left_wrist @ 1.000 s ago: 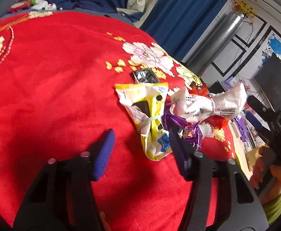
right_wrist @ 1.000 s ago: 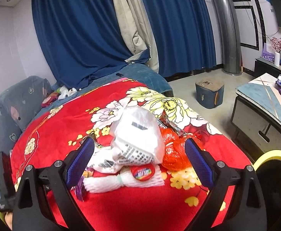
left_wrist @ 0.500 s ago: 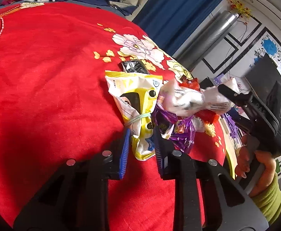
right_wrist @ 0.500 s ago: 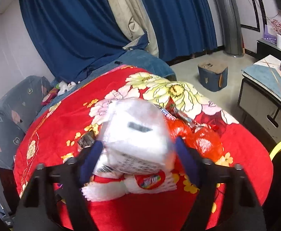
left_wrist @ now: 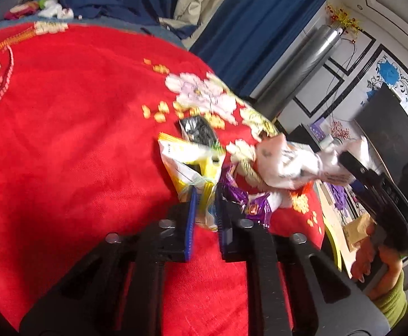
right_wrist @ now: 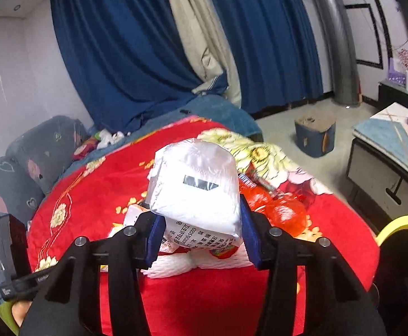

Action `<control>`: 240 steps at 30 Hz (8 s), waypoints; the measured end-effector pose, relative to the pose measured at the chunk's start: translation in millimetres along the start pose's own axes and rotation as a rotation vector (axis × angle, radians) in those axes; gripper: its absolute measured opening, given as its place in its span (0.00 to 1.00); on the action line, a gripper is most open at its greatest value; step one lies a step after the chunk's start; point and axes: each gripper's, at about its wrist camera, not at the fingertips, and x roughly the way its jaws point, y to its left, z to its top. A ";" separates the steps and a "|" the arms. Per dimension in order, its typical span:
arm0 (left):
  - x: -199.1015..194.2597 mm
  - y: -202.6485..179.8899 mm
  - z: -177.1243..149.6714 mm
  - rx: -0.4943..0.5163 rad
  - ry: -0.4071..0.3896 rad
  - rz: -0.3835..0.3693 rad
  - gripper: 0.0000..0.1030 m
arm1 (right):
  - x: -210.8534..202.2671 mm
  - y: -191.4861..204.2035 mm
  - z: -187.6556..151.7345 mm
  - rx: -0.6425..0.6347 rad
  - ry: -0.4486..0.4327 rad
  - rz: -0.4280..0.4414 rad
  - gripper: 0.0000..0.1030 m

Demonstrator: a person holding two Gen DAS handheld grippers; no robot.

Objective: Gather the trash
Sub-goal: 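Grasp the yellow snack wrapper with the left tool while the right tool grasps the white plastic bag, then carry the wrapper and white bag over the yellow bin and release both, then move both open tools back over the bedspread toward the red bag and wrappers, then grasp the purple wrapper with the left tool while the right tool grasps the red candy tube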

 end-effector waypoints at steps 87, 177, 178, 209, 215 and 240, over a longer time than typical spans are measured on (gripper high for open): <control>75.8 -275.4 -95.2 0.512 0.095 -0.385 0.01 | -184.1 -228.6 -61.1 0.288 -0.186 -0.514 0.45; 64.8 -238.4 -65.5 0.425 -0.127 -0.141 0.89 | -158.9 -179.5 -62.6 0.188 -0.162 -0.346 0.77; 62.7 -236.8 -64.2 0.423 -0.134 -0.137 0.89 | -157.5 -176.1 -62.3 0.182 -0.161 -0.337 0.77; 14.6 -130.1 -8.6 0.241 -0.262 0.103 0.89 | -72.9 -57.5 -34.9 -0.026 -0.038 -0.093 0.80; 11.1 -100.5 3.0 0.165 -0.265 0.160 0.89 | -47.1 -43.1 -32.5 -0.041 0.010 -0.042 0.80; 39.9 -26.8 0.0 -0.065 -0.047 0.088 0.44 | 57.1 -18.3 -38.8 -0.092 0.195 0.042 0.67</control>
